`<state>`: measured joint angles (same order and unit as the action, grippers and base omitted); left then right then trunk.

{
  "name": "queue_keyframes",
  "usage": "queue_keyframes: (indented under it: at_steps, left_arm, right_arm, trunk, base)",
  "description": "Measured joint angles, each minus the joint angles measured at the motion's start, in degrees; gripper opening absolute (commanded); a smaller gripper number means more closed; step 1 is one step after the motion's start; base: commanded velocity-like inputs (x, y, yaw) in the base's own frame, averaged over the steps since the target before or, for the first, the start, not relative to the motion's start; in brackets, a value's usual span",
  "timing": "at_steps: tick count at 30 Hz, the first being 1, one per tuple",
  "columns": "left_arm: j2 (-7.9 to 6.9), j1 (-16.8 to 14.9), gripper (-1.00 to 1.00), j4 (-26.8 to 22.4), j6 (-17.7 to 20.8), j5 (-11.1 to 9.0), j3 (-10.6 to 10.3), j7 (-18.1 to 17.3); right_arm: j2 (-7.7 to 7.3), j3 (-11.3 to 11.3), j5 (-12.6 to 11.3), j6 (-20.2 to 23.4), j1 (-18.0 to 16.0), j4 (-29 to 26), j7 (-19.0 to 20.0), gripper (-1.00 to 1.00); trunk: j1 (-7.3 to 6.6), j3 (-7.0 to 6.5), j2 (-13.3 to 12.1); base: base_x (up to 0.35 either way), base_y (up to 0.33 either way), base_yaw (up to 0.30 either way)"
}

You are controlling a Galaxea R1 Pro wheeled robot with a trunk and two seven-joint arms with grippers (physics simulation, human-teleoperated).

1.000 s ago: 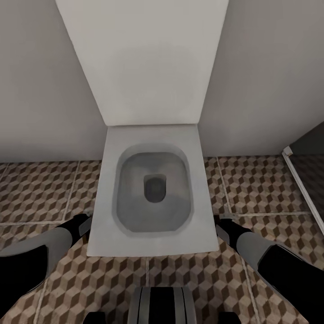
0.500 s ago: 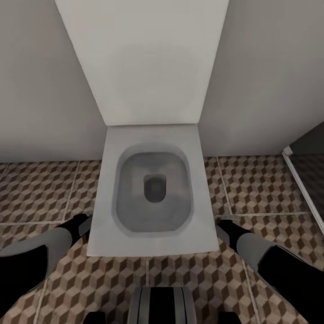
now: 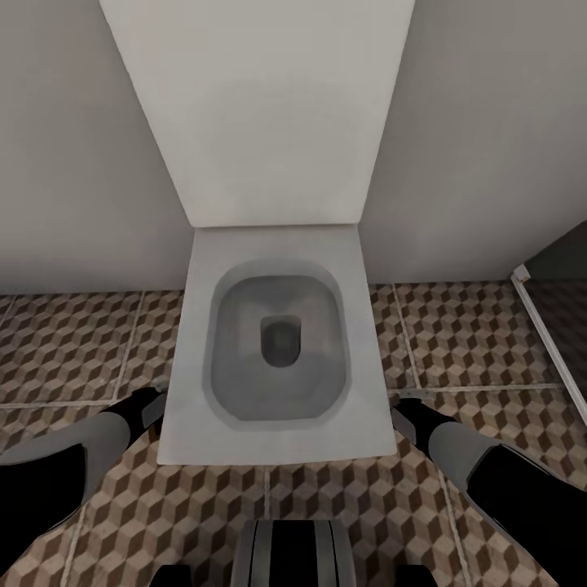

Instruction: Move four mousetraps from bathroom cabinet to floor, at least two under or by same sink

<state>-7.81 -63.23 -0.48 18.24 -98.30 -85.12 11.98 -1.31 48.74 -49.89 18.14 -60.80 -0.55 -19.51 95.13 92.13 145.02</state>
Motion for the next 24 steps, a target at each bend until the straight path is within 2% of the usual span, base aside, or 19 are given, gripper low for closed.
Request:
queue_keyframes:
  at_steps: [24]
  left_arm:
    - [0.00, -0.01, -1.00, 0.00, 0.00, 0.01, -0.02, 0.00]
  right_arm:
    - [0.01, 0.00, 0.10, -0.17, 0.00, -0.08, 0.64, 1.00]
  trunk:
    - [0.00, 0.00, 0.00]
  base:
    - [0.000, 0.000, 0.000]
